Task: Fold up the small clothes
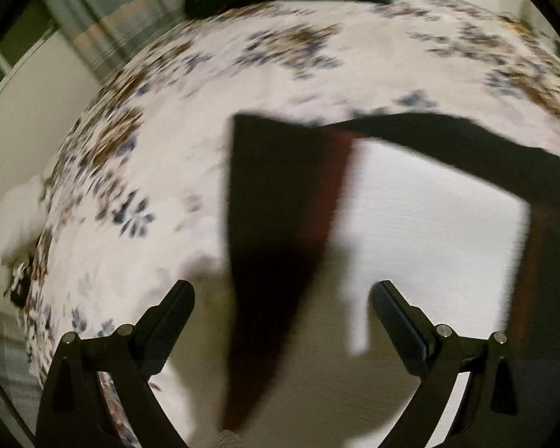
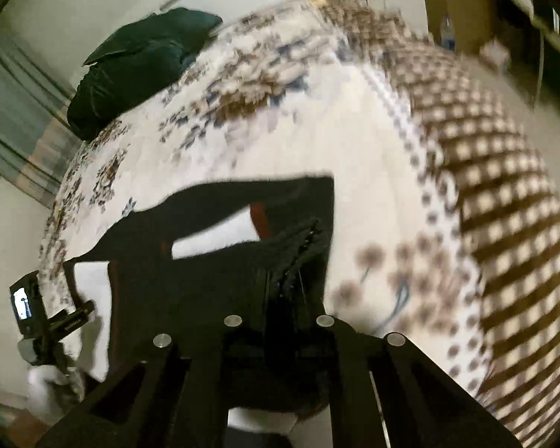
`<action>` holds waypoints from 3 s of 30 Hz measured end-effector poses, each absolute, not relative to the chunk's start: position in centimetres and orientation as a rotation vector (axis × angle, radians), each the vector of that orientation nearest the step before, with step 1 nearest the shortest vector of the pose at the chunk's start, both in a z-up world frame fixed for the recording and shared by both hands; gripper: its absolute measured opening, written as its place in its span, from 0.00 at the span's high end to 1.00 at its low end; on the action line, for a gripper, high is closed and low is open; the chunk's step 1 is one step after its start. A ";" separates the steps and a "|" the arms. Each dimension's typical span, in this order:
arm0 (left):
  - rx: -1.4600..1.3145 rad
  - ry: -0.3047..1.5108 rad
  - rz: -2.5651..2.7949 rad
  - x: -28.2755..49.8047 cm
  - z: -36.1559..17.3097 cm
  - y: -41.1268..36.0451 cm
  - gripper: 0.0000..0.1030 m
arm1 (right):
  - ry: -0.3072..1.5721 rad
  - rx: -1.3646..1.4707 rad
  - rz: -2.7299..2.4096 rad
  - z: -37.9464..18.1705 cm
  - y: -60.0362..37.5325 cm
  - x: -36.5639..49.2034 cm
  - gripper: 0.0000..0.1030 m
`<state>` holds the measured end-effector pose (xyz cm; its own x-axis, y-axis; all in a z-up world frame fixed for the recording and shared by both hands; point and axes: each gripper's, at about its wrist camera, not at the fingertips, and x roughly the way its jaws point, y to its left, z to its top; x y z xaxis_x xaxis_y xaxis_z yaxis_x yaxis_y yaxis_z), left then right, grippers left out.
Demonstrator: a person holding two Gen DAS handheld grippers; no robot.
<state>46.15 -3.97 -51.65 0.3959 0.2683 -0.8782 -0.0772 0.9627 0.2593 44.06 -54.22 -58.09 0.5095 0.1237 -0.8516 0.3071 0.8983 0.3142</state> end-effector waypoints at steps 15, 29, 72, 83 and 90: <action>-0.028 1.241 -0.007 35.2 -47.5 2.1 0.00 | 1.195 0.720 -0.165 -59.5 -56.4 33.5 0.24; -0.034 1.473 0.053 15.0 -53.2 10.6 0.00 | 1.494 0.859 -0.263 -67.2 -48.9 6.8 0.22; -0.541 1.018 -0.133 22.4 -37.4 9.5 0.95 | 1.024 1.126 0.100 -52.9 -52.8 14.0 0.91; -0.581 1.009 -0.129 43.2 -39.6 7.9 0.95 | 0.973 1.008 -0.026 -51.0 -58.7 37.7 0.91; -0.555 1.121 -0.095 54.6 -45.2 5.1 0.94 | 1.019 0.976 -0.118 -55.4 -59.7 49.5 0.91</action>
<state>54.64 5.11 -45.24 0.4462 -0.3438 -0.8262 -0.2005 0.8614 -0.4667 49.50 -59.70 -55.41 0.5561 0.3374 -0.7596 0.5018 0.5922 0.6305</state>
